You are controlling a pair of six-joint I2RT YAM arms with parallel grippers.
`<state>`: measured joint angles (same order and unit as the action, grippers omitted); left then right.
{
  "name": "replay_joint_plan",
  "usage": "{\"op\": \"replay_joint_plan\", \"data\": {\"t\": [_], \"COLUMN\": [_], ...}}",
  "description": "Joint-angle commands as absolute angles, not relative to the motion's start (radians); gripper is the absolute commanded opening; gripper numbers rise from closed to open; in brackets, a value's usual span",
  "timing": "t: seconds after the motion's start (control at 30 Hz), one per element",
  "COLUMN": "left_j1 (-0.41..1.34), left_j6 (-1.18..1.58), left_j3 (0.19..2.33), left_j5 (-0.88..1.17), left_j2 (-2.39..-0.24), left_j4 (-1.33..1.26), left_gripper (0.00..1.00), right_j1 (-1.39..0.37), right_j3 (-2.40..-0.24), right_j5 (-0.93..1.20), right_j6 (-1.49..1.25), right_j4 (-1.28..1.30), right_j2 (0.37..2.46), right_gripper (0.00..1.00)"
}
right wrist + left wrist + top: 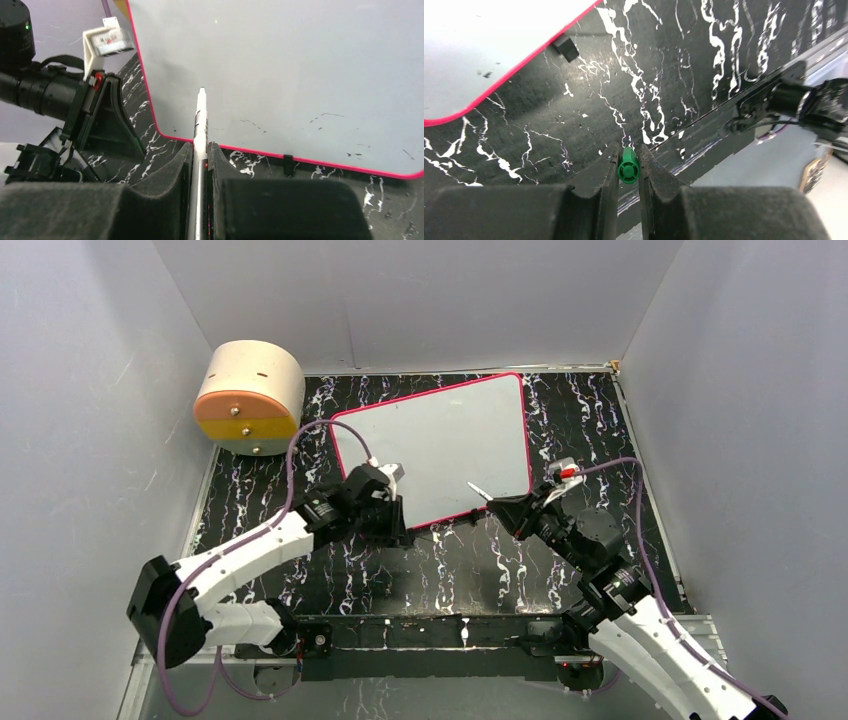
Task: Write a sentence on the whiteboard
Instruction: Place the pen cap at the center of the board.
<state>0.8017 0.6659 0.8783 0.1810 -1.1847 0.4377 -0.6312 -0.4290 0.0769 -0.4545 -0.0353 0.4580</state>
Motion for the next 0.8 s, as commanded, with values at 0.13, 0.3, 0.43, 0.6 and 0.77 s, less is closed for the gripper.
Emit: {"op": "replay_joint_plan", "data": {"t": [0.13,0.3,0.43,0.6,0.77], "left_j1": [0.931,0.969,0.989,1.013,1.034], "left_j6": [0.624,0.610,0.592,0.579,0.573], "left_j3": [0.960,0.984,1.012,1.042,1.069], "left_j5": [0.059,0.044,0.023,-0.031,-0.064], "left_j2": [-1.336,-1.438,-1.520,-1.595,-1.671], "left_j4": [0.543,0.548,0.551,0.554,0.556], "left_gripper": [0.00,0.00,0.00,0.05,0.05], "right_j1": [-0.634,-0.634,-0.634,-0.634,-0.634], "right_j3": [-0.489,-0.492,-0.491,-0.495,-0.503], "right_j5": [-0.038,-0.062,-0.088,-0.114,-0.140], "right_j6": [-0.398,-0.389,-0.387,-0.379,-0.368], "right_j4": [0.026,0.054,0.068,0.085,0.109], "right_j2": [0.417,0.403,0.386,0.365,0.349], "right_gripper": [0.00,0.00,0.00,0.00,0.00]}}
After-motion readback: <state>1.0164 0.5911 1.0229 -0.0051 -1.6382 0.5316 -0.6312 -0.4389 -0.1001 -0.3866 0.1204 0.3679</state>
